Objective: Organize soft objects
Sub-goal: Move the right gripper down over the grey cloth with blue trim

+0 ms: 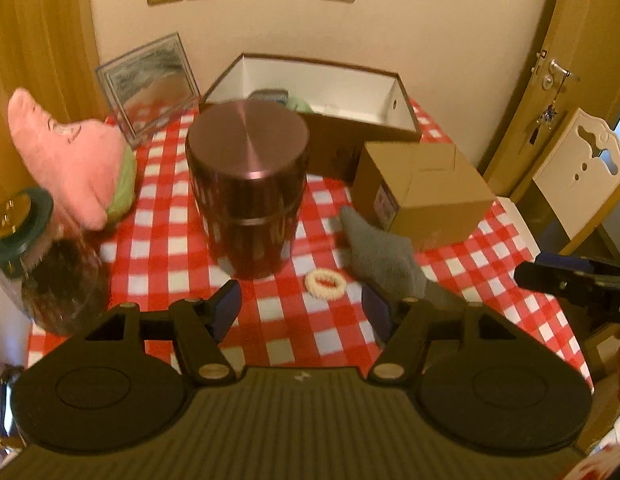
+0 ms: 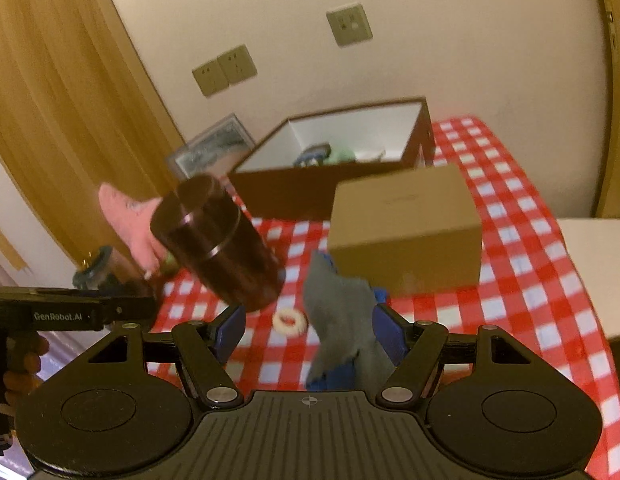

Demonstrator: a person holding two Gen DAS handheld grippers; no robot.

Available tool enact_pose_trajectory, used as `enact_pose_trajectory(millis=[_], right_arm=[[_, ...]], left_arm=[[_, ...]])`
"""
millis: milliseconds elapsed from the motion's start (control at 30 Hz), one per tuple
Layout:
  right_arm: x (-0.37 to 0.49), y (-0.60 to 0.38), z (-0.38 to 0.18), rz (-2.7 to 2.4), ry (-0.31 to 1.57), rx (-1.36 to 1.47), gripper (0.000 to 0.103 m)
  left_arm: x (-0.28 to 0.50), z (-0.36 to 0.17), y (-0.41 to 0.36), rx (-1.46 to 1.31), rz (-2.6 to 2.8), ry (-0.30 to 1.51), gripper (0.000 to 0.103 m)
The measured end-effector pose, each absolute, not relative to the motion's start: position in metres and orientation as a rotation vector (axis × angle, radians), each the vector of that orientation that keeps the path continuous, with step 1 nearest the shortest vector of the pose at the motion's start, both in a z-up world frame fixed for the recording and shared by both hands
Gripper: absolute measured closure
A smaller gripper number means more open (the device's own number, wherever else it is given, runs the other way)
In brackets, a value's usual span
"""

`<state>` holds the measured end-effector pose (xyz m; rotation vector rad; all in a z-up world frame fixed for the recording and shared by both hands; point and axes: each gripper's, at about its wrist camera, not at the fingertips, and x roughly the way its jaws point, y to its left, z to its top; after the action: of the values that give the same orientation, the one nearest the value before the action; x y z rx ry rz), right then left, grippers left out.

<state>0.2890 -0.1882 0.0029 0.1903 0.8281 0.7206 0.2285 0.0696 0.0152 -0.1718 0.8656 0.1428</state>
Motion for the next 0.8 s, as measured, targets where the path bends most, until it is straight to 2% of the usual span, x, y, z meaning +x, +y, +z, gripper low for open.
enact_pose_trajectory(millis=[800], right_arm=[[0.282, -0.162, -0.053, 0.689, 0.945, 0.077, 0.033]], left_arm=[[0.237, -0.038, 0.052, -0.184, 0.141, 0.992, 0.039]])
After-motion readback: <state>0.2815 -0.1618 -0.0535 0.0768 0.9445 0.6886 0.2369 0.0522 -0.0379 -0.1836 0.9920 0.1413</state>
